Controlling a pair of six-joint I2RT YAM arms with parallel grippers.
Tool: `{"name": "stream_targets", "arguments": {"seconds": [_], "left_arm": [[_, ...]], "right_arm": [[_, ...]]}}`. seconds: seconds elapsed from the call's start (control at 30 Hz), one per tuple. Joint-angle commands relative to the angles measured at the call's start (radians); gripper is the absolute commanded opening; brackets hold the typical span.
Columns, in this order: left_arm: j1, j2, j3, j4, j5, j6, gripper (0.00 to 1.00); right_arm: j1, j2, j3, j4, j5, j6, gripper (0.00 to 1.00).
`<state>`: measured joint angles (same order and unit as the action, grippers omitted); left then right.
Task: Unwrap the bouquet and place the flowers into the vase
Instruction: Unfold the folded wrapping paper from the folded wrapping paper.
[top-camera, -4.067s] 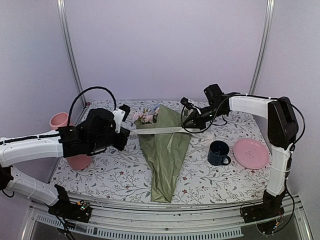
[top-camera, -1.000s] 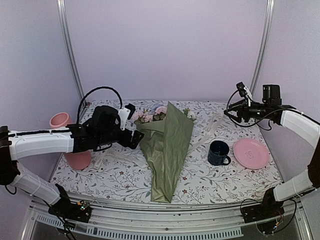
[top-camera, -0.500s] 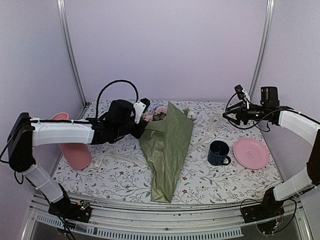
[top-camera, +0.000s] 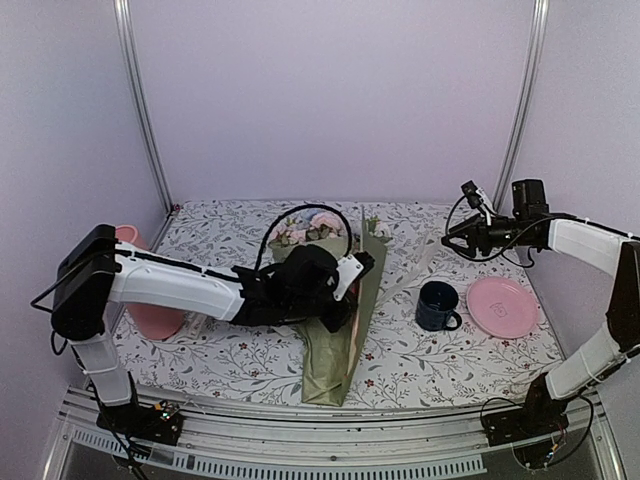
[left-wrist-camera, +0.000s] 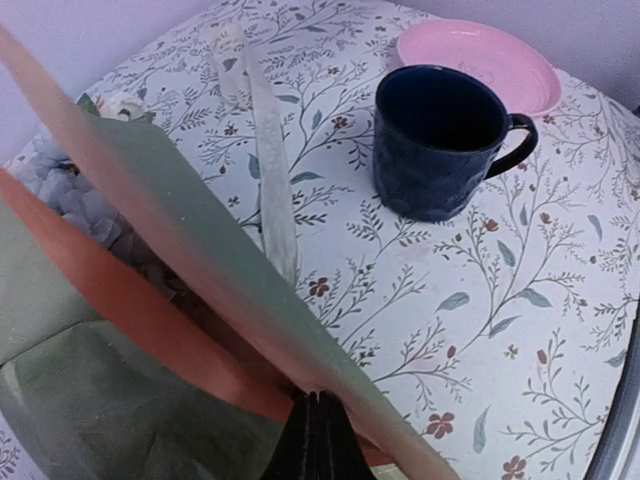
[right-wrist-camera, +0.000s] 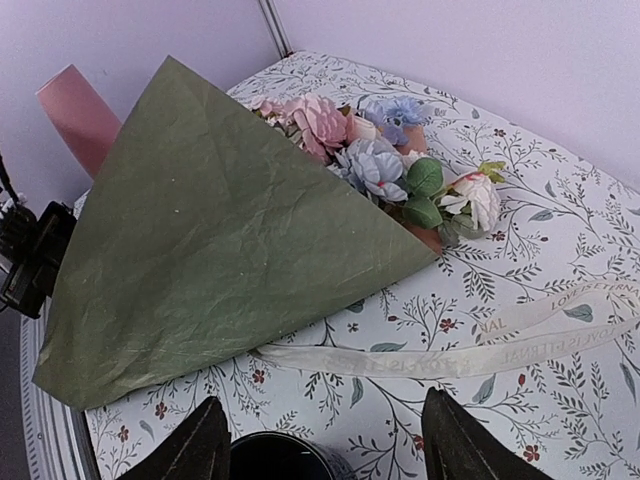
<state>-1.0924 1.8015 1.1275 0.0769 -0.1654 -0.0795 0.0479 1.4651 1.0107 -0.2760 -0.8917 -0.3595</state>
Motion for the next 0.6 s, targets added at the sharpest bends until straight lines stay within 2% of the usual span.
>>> {"name": "stream_targets", "arguments": {"seconds": [0.0,0.13,0.23,0.3,0.57], "left_arm": [[-0.071,0.089,0.094,0.012,0.031,-0.030,0.02],[-0.113,0.199,0.172,-0.042,0.046,-0.011,0.00],[-0.141,0.246,0.235,-0.139,0.061,0.023,0.00],[-0.166,0.256,0.258,-0.203,0.023,0.065,0.00],[-0.200,0.270,0.224,-0.216,0.048,0.059,0.04]], "right_arm": [[0.004,0.010,0.033,-0.014,0.007,-0.016,0.67],[0.004,0.016,0.032,-0.009,0.008,-0.018,0.67],[0.005,0.021,0.034,-0.013,0.001,-0.015,0.67],[0.005,0.020,0.034,-0.016,0.000,-0.018,0.67],[0.004,0.025,0.032,-0.017,-0.009,-0.019,0.67]]}}
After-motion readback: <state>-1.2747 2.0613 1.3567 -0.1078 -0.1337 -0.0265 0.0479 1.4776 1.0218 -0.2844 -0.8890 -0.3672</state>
